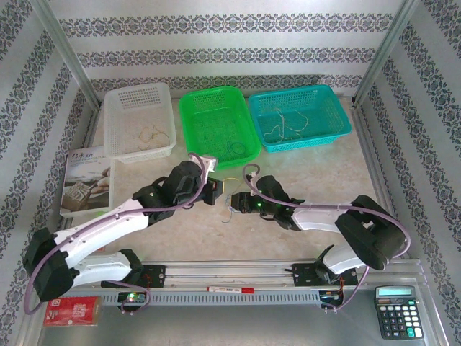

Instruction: Untangle the cables

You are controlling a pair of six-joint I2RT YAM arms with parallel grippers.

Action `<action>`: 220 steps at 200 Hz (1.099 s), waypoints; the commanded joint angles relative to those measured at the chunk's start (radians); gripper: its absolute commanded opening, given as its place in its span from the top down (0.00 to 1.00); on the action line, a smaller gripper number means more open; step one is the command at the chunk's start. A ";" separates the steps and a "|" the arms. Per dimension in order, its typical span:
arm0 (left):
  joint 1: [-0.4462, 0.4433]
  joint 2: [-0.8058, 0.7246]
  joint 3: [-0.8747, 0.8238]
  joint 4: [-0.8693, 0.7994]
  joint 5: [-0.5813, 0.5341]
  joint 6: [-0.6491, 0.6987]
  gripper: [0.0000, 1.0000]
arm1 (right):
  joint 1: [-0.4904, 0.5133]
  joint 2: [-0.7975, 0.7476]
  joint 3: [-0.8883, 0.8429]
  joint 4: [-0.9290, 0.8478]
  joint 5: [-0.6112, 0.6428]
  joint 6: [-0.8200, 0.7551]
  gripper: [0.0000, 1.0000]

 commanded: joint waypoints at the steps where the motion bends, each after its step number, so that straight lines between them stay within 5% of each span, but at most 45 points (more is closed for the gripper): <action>1: -0.013 -0.044 0.039 0.020 0.021 -0.037 1.00 | 0.011 0.018 -0.017 0.082 -0.027 0.025 0.74; 62: -0.013 -0.101 0.062 0.007 -0.006 -0.046 1.00 | 0.010 -0.178 -0.028 -0.007 -0.048 -0.039 0.55; 130: -0.014 -0.123 0.080 0.007 -0.015 -0.047 1.00 | -0.035 -0.476 -0.039 -0.180 0.006 -0.103 0.46; 220: -0.014 -0.124 0.086 0.013 -0.008 -0.049 1.00 | -0.104 -0.560 -0.003 -0.220 -0.028 -0.119 0.35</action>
